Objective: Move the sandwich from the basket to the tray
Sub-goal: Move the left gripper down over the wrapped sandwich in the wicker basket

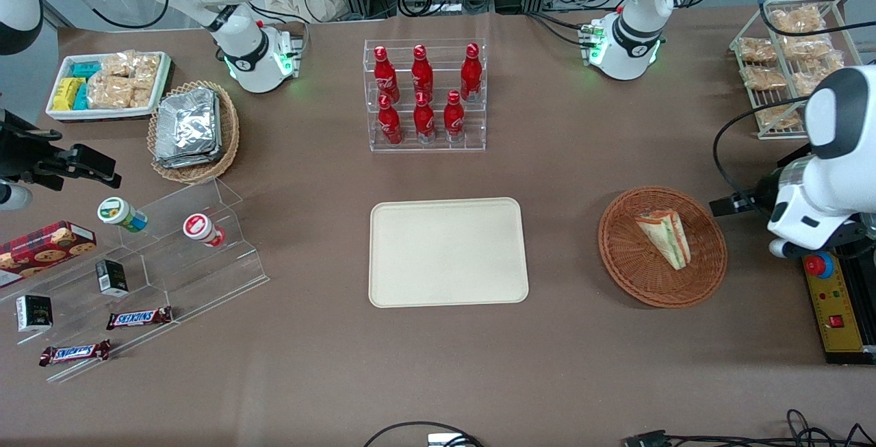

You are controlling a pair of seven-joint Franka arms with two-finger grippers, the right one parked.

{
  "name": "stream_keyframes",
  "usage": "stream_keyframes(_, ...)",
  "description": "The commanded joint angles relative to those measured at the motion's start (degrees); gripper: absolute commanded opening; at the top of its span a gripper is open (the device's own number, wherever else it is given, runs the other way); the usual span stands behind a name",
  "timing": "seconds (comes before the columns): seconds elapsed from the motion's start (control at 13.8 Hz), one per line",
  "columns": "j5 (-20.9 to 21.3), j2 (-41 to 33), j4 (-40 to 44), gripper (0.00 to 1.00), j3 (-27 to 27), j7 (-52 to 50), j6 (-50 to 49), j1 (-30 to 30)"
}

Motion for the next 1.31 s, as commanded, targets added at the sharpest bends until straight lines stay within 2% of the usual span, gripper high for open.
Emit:
stream_keyframes(0.0, 0.1, -2.9, -11.4, 1.00, 0.1, -2.3, 11.4, -0.1)
stream_keyframes(0.22, 0.2, 0.0, -18.5, 1.00, 0.1, -2.5, 25.3, -0.1)
stream_keyframes(0.36, 0.4, 2.5, -20.5, 1.00, 0.1, -4.9, 31.0, -0.1)
stream_keyframes(0.8, 0.8, 7.0, -21.0, 1.00, 0.2, -6.3, 33.9, -0.2)
stream_keyframes(0.87, 0.9, 7.5, -20.9, 0.95, 0.2, -6.4, 34.1, -0.2)
stream_keyframes(0.95, 0.8, 7.9, -20.9, 0.50, 0.2, -7.1, 34.5, -0.2)
stream_keyframes(1.02, 0.9, 8.0, -20.7, 0.18, 0.2, -8.8, 34.6, -0.2)
stream_keyframes(1.09, 0.9, 8.0, -20.5, 0.00, 0.2, -11.1, 34.5, -0.3)
stream_keyframes(1.24, 1.0, 7.7, -19.8, 0.00, 0.1, -12.6, 34.0, -0.4)
